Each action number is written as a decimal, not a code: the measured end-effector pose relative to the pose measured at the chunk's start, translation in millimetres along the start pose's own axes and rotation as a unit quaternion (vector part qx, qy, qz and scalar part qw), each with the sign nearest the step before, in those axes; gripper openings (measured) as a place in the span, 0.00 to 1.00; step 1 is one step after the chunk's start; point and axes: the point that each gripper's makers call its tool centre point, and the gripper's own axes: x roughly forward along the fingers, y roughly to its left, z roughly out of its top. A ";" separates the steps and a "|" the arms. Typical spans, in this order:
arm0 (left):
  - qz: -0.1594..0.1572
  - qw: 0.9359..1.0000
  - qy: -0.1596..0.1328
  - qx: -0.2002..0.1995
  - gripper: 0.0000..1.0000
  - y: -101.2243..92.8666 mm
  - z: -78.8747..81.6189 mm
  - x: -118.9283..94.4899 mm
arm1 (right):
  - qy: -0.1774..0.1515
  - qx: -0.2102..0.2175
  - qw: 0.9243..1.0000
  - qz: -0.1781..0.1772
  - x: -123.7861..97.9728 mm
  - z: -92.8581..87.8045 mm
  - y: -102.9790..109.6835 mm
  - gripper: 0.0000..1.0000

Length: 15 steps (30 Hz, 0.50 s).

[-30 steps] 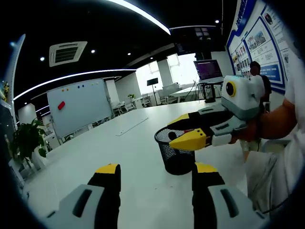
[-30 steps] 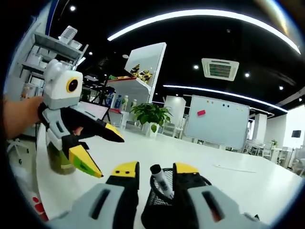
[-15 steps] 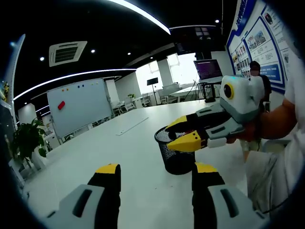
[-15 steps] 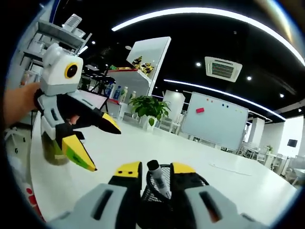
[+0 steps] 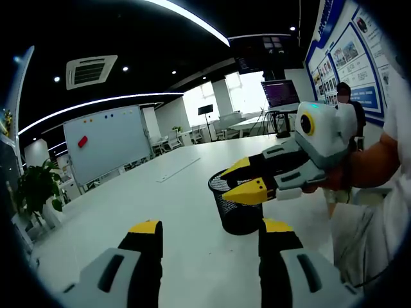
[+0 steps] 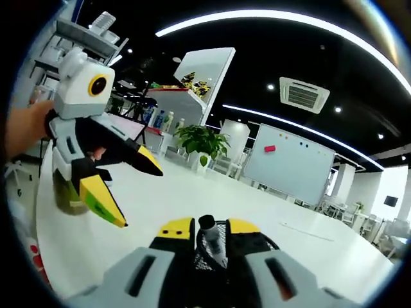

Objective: Pick up the whiteboard markers from the pen holder and place them facing the whiteboard neatly

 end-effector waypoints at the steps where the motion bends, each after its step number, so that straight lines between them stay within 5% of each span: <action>1: 0.000 1.000 0.000 0.000 0.61 0.0 0.1 0.1 | -0.001 0.001 1.000 0.000 0.0 0.5 -0.5 0.17; 15: 0.000 1.000 -0.001 0.000 0.61 0.6 0.1 0.0 | -0.003 -0.007 1.000 0.003 1.2 1.6 1.3 0.14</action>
